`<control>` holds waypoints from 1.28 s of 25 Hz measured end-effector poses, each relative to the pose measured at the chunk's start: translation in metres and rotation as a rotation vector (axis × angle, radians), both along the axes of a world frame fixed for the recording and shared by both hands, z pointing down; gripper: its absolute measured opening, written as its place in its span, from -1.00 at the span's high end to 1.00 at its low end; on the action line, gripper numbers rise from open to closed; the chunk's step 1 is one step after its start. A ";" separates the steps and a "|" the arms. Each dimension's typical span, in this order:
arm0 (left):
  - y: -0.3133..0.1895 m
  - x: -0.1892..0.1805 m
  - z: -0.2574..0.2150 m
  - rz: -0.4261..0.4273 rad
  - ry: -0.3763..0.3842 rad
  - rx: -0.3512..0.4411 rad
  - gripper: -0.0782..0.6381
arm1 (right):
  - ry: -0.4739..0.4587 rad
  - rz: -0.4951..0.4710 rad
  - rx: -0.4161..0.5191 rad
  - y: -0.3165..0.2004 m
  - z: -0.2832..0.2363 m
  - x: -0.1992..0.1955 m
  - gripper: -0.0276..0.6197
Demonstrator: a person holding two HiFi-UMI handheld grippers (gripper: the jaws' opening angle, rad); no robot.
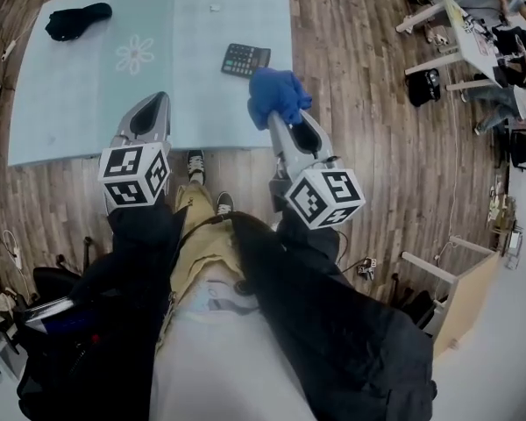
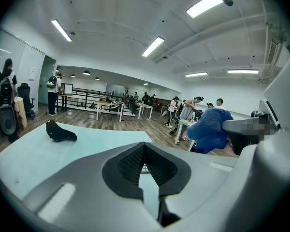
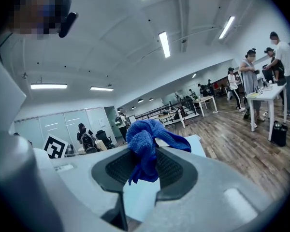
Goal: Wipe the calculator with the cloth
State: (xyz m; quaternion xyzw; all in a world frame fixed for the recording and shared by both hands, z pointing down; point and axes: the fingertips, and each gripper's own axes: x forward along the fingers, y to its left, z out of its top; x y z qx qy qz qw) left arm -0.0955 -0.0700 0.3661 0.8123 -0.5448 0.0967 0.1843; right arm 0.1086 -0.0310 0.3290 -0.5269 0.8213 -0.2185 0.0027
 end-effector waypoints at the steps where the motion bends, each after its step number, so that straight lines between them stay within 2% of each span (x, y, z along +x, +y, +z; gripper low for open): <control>1: -0.014 0.000 -0.001 0.010 0.005 0.005 0.79 | 0.009 0.013 0.000 -0.011 -0.001 0.000 0.54; 8: -0.095 -0.008 -0.009 0.071 0.048 0.006 0.78 | 0.065 0.073 0.003 -0.085 -0.019 -0.010 0.54; 14: -0.146 -0.024 0.033 0.083 0.067 -0.092 0.78 | 0.066 0.070 -0.094 -0.143 0.018 -0.033 0.54; 23: -0.145 -0.018 0.081 0.124 0.047 -0.219 0.78 | 0.037 0.011 -0.259 -0.134 0.087 -0.062 0.54; 32: -0.116 0.000 0.139 0.188 0.002 -0.395 0.78 | 0.023 -0.045 -0.430 -0.132 0.158 -0.059 0.53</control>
